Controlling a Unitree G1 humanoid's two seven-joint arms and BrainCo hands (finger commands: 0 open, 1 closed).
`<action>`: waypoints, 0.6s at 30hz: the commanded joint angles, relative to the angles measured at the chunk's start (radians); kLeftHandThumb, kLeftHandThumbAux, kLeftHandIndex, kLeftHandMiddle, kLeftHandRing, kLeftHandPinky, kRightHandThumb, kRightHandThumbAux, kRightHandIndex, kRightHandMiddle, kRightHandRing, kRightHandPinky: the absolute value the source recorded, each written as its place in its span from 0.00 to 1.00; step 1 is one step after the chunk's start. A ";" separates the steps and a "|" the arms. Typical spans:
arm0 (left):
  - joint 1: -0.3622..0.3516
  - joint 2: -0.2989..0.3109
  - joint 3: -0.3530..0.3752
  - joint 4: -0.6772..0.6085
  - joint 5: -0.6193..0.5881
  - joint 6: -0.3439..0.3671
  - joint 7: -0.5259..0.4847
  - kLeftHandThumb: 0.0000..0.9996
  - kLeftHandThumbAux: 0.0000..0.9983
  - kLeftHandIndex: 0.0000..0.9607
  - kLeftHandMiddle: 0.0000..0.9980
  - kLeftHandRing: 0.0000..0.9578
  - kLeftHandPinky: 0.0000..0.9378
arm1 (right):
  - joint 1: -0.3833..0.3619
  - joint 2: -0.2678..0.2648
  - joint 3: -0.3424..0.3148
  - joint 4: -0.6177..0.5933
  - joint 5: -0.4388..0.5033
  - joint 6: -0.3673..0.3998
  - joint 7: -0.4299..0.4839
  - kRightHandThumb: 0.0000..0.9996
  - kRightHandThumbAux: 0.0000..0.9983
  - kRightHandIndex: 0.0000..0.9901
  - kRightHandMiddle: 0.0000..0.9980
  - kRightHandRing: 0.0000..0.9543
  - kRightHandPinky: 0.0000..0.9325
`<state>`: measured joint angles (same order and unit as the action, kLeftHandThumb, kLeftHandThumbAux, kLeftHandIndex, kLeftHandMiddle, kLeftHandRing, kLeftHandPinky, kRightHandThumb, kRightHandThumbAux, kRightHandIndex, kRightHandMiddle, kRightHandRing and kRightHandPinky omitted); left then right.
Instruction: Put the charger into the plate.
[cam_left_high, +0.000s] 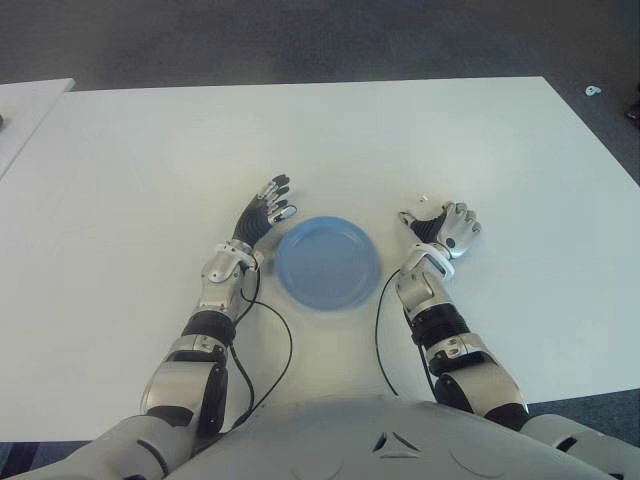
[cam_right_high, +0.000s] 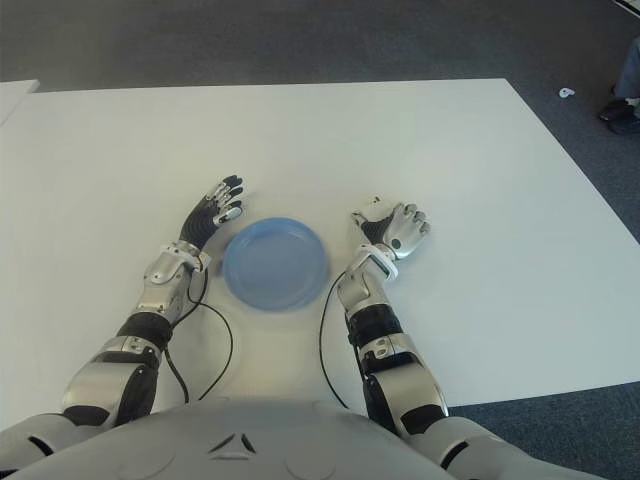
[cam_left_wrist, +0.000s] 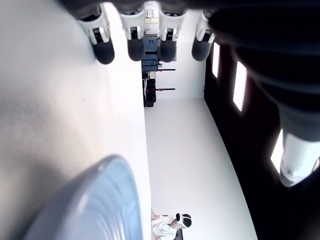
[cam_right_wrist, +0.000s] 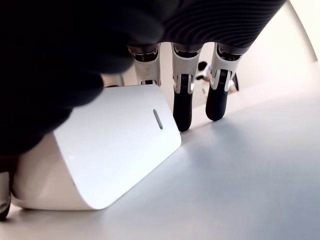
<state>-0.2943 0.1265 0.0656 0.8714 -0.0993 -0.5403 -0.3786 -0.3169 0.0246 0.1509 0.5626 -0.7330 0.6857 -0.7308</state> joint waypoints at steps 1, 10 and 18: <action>0.025 0.003 -0.004 0.012 0.006 0.032 -0.007 0.02 0.56 0.00 0.00 0.00 0.03 | 0.078 0.041 -0.015 0.043 0.083 -0.040 0.022 0.86 0.67 0.46 0.47 0.79 0.84; 0.024 0.002 -0.003 0.015 0.008 0.028 -0.001 0.02 0.56 0.00 0.00 0.00 0.03 | 0.084 0.043 -0.028 0.042 0.103 -0.092 0.007 0.86 0.67 0.46 0.47 0.78 0.82; 0.025 0.003 -0.005 0.015 0.014 0.022 0.003 0.02 0.55 0.00 0.00 0.00 0.03 | 0.085 0.041 -0.029 0.046 0.102 -0.110 0.005 0.95 0.65 0.47 0.48 0.52 0.78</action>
<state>-0.2937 0.1262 0.0650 0.8707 -0.0975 -0.5398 -0.3785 -0.2946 0.0273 0.1204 0.5528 -0.6969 0.5739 -0.7673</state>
